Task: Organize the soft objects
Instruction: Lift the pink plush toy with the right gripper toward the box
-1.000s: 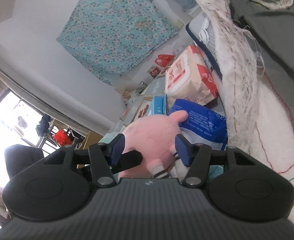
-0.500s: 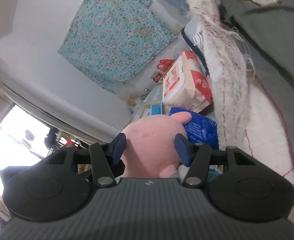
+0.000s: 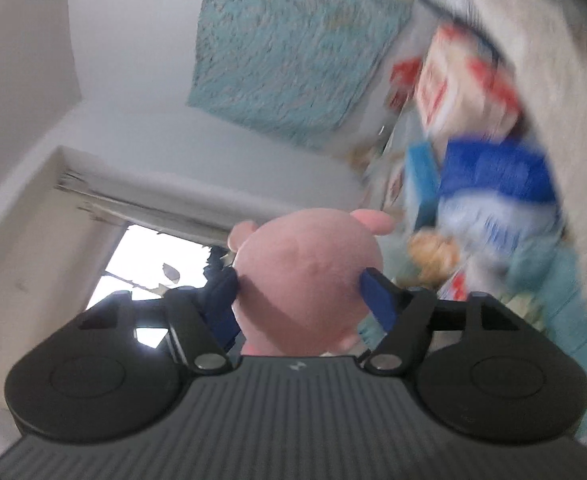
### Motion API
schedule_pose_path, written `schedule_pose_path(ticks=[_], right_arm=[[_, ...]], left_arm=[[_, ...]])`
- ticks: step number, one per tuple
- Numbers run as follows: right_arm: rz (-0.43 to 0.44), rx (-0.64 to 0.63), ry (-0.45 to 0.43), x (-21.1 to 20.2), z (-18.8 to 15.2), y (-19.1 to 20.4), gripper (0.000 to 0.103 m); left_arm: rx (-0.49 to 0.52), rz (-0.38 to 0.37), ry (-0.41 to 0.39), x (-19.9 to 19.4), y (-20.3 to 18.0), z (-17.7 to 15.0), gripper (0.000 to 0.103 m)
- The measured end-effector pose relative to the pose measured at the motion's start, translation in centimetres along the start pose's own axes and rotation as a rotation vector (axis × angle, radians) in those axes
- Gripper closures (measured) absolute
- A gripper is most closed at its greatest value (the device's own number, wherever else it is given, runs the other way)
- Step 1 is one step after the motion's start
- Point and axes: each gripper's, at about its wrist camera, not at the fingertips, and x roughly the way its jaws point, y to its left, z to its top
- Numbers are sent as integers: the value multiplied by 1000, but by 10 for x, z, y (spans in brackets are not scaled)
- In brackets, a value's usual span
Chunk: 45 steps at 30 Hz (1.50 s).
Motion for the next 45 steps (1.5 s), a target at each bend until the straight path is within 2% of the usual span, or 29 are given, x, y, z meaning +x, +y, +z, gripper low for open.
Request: schedule_pose_path(ticks=[2,5,7,10,12,16,22,26,30,32,34,38,39,40,45], right_arm=[[-32,23,10,5,3,-8,29],[-171,-24,-45,0,11,-15,29],[-239,-45,-83,-7,16,-16,29],[-269,-98,-118,-15,19,-8,30],[-297,-184,-136,-17,16,6,30],[-410,-423,-197,-27,13,39,30],[-445,-591,-301,-76,20,51,29],[-445,-804,-152,-68,13,57,29],[-462,-926,-54,-40,-2,61,27],[-508,-1000,-17,-19,-11,63,24],[-567,-1058,-10,0,-16,62,24],[-626,-1100,-18,34,-17,61,27],[-643,-1111,-17,41,-17,58,37],[-662,-1119,-23,47,-20,54,37],[-659,-1114,-58,52,-25,53,42]], left_arm=[[4,11,36,14,2,-7,32],[-70,-30,122,46,13,-18,32],[-68,-34,115,55,13,-20,32],[-45,-80,80,62,6,-19,31],[-35,-103,70,65,4,-18,31],[-22,-113,44,76,6,-17,30],[-72,-134,46,90,23,-4,27],[-135,-170,83,102,36,9,27],[-165,-190,115,112,43,17,27],[-158,-192,125,114,42,19,27],[-147,-190,129,116,41,20,27],[-148,-199,135,116,40,20,27],[-155,-199,138,116,41,20,27],[-161,-191,139,116,42,21,27],[-276,-172,142,105,63,20,22]])
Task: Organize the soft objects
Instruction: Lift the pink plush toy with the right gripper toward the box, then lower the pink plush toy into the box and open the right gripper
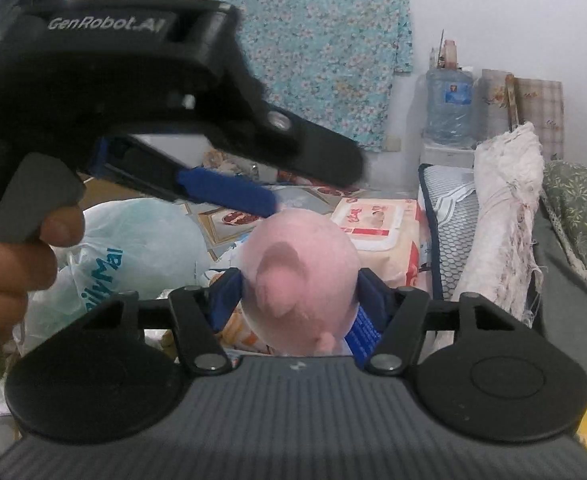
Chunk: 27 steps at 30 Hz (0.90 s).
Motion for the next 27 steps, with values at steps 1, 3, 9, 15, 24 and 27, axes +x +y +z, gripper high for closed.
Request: schedule_pose_path(ticks=[1,3,9,15,24,27], right_arm=[[1,27,-4,-2,0,-3,42],[14,82,-9,-3,-5,-9,43],[134,393,-18,-8,-11,-48,44],[344,671,-46,-9,-21,-67,44],[503,738,-12,-15,0,-21,43],[573,723,4,-8,23,7,43]], left_arm=[[-22,3,-12,-6,4,-1,22],[-57,15,-42,-24,15,-5,22],[-48,37,-73,-65,31,-31,22],[69,42,-14,-62,20,-59,23],[34,23,-122,-119,25,-61,35],[42,88,-183,-159,31,-56,35]])
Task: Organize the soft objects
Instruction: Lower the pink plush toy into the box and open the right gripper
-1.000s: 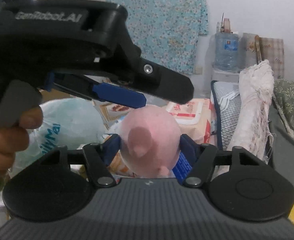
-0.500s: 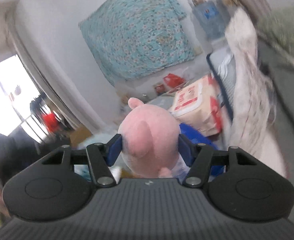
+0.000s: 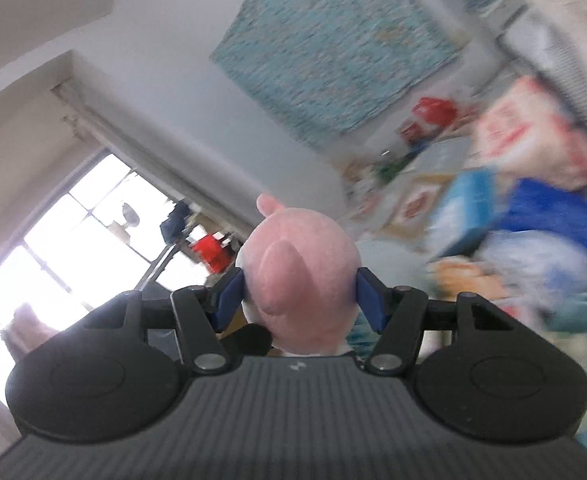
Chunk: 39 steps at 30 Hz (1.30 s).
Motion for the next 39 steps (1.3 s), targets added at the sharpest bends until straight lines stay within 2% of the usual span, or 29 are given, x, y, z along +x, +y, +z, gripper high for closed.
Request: schedule_pose_path(ticks=[6,11,14,17,22,26,28,32,35,39], right_arm=[[99,-8,145,100,5,54,42],[105,-4,269,204,3,98,42],[85,-4,331,268,2,116,42],[23,10,397,330,-4,122,42],[-73,30,459,400,-19,123,40],[-127,22,459,433,-21,114,37],[-120,13,437,444,-18,110,30],[-118,-7,389,449,-6,108,26],[-119,-30,367,441,5,103,26],[-108,-42,341,413,17,96,26]], left_arm=[[-68,194,-27,-60,46,38,35],[-109,348,-31,-91,99,75,35],[-131,434,-7,-94,136,95,35],[-192,484,57,-84,179,109,34],[-297,500,131,-71,237,119,34],[-335,525,172,-61,265,118,35],[-352,547,207,-42,282,114,35],[-395,582,304,-16,308,101,37],[-396,579,334,-9,314,92,37],[-383,588,327,-12,312,90,37]])
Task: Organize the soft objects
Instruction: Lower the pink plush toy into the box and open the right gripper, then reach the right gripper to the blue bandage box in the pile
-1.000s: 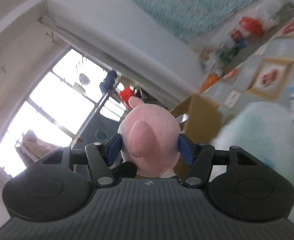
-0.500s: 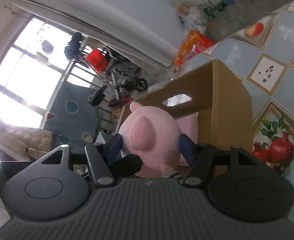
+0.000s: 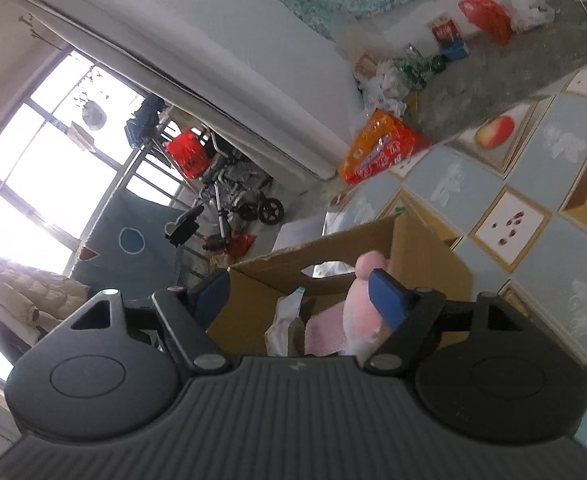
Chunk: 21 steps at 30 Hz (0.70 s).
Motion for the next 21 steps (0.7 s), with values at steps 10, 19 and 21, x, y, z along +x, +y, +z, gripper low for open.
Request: schedule_pose_path(ticks=[10,19,21], right_arm=[[40,-20,-30,-87,-18,-1,24],[5,-59,-100,-209,-51,5,18],[-34,-65,-123,-241,-63,0,16]], left_arm=[[52,26,-132,-56,-24,-4,25],[190,-60,-294,-147,-69,-47,9],[261,-109,-317,-166,-85,-66,5]])
